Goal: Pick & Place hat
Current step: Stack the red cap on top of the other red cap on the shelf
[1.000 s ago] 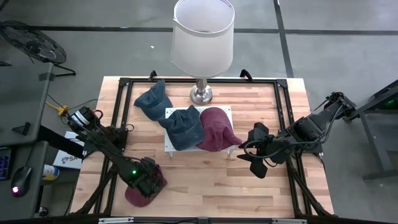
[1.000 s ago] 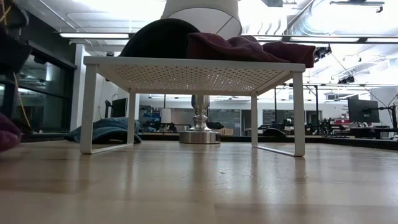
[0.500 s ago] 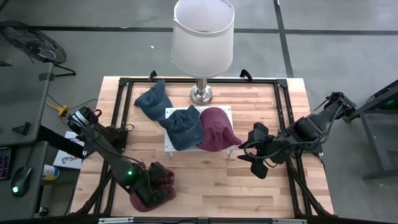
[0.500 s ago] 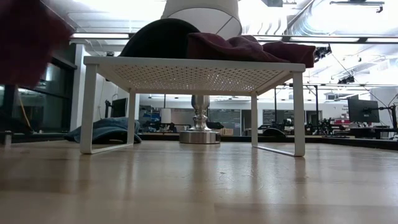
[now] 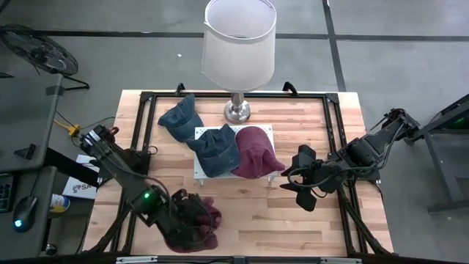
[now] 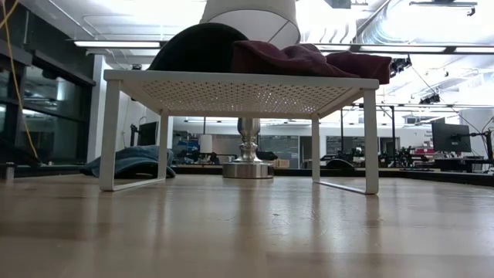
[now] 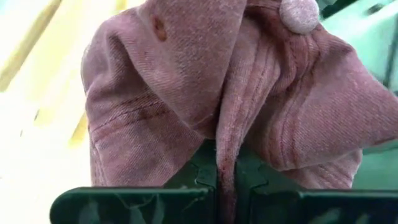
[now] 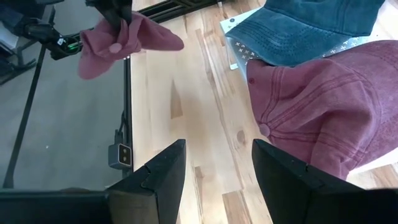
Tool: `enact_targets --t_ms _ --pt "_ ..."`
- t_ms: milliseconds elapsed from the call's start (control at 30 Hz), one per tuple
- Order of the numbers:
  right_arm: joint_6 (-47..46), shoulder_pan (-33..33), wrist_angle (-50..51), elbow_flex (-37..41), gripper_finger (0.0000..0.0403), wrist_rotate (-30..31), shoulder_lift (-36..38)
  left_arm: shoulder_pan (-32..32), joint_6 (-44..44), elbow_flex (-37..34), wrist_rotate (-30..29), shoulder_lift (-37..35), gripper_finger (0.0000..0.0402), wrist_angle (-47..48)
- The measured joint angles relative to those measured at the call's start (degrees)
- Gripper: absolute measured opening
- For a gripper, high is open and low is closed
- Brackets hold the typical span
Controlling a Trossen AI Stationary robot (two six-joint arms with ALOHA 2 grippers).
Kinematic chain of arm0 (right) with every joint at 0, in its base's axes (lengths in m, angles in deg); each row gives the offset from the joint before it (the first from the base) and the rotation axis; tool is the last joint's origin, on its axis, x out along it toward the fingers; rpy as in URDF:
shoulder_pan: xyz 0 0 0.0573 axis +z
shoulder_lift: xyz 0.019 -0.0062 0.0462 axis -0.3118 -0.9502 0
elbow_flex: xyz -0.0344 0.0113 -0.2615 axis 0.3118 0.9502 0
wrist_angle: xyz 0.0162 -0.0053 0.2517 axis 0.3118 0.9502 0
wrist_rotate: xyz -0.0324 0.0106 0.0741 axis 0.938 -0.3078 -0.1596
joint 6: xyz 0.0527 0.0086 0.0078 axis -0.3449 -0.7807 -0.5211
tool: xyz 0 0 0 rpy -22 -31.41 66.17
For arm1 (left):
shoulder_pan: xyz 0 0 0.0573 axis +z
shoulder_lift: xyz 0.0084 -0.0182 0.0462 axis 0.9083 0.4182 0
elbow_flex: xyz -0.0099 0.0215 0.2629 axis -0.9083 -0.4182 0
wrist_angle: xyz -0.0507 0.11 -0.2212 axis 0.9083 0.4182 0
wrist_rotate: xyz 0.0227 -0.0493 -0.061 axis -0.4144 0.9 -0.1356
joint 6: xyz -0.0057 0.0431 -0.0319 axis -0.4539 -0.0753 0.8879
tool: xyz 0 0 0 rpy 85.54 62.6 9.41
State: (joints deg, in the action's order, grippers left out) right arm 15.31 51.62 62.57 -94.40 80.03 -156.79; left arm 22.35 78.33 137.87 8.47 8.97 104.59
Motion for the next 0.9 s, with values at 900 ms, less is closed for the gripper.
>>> enact_targets --t_ms 900 --pt "0.41 0.01 -0.56 0.00 0.0178 -4.19 0.19 15.38 -38.66 10.51 8.41 0.00 0.0005 -21.73"
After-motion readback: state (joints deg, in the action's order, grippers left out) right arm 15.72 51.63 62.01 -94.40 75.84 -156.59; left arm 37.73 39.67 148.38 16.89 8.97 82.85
